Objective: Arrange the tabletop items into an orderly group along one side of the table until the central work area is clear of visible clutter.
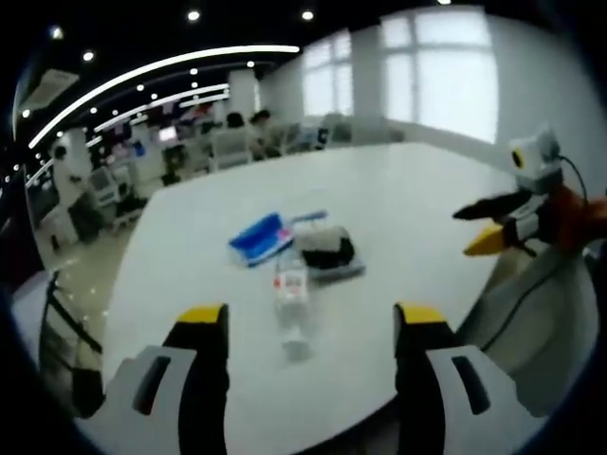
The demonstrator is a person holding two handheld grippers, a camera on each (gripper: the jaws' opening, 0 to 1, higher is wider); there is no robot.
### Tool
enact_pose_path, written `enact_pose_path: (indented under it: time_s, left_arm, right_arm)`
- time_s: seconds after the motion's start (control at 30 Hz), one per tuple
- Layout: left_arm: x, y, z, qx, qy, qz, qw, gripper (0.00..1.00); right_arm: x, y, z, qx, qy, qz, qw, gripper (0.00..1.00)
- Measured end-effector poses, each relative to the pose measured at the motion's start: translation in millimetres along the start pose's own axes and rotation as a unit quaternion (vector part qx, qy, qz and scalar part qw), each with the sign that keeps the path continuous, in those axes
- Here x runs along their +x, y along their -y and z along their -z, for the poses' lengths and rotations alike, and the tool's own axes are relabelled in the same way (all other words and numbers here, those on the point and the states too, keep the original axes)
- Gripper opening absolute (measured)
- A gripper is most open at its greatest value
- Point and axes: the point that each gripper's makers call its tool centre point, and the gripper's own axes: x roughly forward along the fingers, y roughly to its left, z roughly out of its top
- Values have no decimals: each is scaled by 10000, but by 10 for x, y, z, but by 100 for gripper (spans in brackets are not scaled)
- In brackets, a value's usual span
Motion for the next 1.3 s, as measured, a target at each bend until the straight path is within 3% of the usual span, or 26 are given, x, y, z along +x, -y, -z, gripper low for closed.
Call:
enact_pose_path:
  time_s: [0.17,0.33,0.53,0.77,0.97,1.3]
  left_arm:
    - [4,-18,-70,61,212,-43,9997,73]
    - [-8,-28,-126,61,366,-81,9993,72]
    - [-34,-42,-180,-72,527,-72,9986,59]
    - [-20,-70,-120,-198,368,-83,9991,71]
    - [-32,-94,-100,-481,343,-21,9983,72]
    - [-23,-92,-97,-626,345,26,9974,73]
  right_arm:
    - [-6,7,-8,-2,32,14,10000,80]
    - [-11,26,-18,29,69,17,10000,80]
    - [-16,38,-32,62,102,44,9999,80]
    - [-17,44,-38,66,118,66,9999,80]
    - [-17,45,-39,63,114,80,9999,80]
    - [-14,45,-35,51,89,87,9999,80]
